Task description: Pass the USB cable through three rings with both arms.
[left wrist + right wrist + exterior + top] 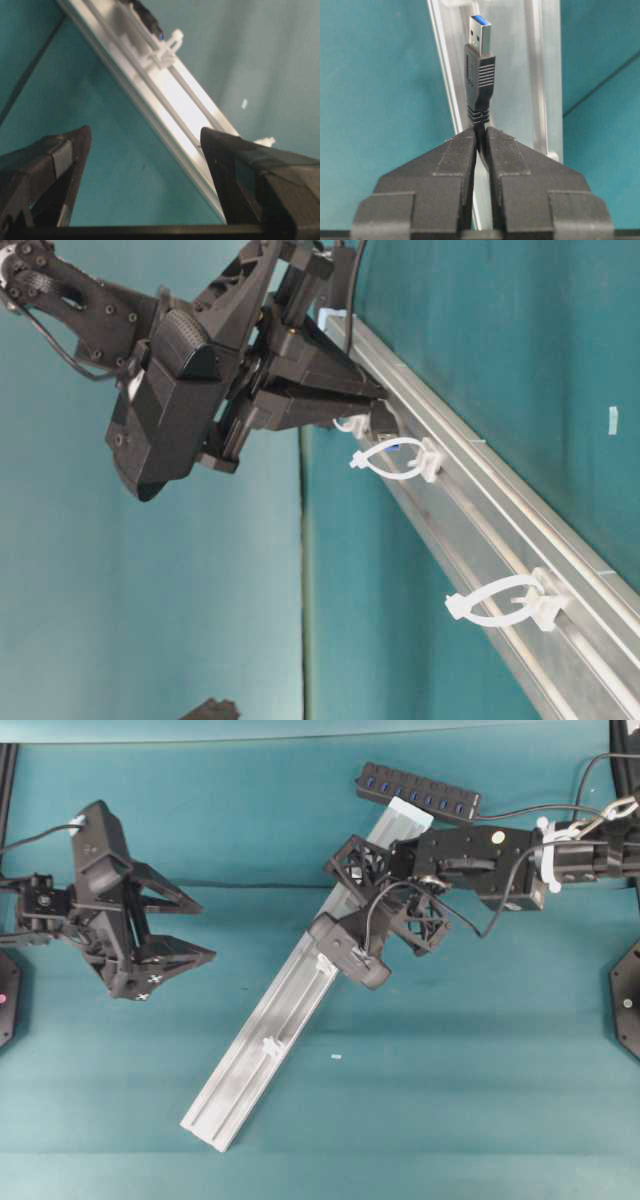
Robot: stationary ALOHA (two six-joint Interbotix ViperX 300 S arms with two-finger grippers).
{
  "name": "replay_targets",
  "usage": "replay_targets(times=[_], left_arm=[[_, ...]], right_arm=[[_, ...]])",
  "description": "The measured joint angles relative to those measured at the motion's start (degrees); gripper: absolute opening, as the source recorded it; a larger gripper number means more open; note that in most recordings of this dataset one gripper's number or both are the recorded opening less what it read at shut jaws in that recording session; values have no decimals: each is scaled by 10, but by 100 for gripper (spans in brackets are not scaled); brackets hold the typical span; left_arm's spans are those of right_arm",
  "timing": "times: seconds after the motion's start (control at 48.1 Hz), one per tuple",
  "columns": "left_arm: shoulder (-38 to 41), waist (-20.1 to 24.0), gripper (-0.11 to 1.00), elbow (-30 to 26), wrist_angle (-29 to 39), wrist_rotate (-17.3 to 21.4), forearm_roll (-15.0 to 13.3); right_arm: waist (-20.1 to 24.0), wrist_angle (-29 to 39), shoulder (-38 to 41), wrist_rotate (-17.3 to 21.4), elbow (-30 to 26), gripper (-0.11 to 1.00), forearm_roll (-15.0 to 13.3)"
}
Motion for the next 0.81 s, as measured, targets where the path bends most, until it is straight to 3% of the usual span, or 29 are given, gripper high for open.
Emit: replay_targets(times=[0.415,0.81], left_arm=[[-15,0,93,-1,1,-1,0],[-19,0,93,-1,0,-6,0]], right_arm=[[12,-18,3,1,2,8,2],[25,-42,5,19,-1,8,20]])
